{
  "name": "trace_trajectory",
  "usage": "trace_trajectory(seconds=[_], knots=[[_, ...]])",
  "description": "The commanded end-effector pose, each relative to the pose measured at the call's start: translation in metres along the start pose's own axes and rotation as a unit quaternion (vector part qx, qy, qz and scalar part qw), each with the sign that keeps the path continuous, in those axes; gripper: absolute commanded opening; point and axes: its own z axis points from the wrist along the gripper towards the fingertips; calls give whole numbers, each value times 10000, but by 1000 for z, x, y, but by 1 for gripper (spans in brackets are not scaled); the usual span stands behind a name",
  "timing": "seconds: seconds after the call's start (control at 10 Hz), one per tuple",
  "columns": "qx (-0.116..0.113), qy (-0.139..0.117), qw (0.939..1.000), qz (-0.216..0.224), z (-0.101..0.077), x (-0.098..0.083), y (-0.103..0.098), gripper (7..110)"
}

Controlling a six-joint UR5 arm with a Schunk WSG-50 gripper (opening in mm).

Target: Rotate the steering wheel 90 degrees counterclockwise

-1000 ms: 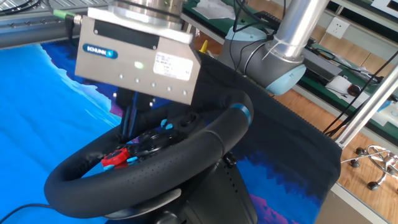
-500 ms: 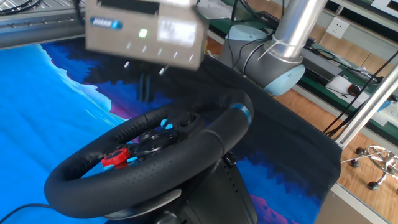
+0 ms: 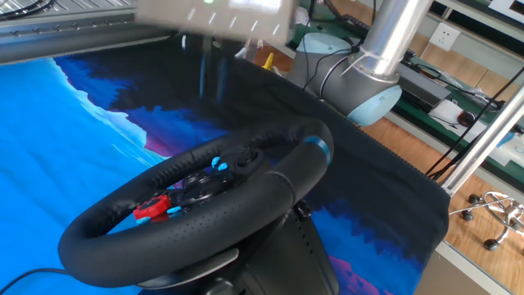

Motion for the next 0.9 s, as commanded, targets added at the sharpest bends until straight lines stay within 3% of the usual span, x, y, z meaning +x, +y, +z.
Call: trace_trajectory(seconds=[0.0, 0.1, 0.2, 0.3, 0.4, 0.5, 0.6, 0.8], knots=[[1317, 23, 9909, 271, -37, 36, -30, 22], [1735, 63, 9841, 388, -40, 47, -38, 22], [1716, -5, 9842, 435, -31, 51, -23, 7], [1738, -39, 9839, 426, -20, 57, -5, 7], [1898, -77, 9810, 383, -5, 61, 4, 7], [1958, 12, 9800, 356, 7, 68, 11, 7], [1975, 184, 9789, 501, 17, 83, 18, 7], [1554, 345, 9837, 837, 31, 100, 46, 7]])
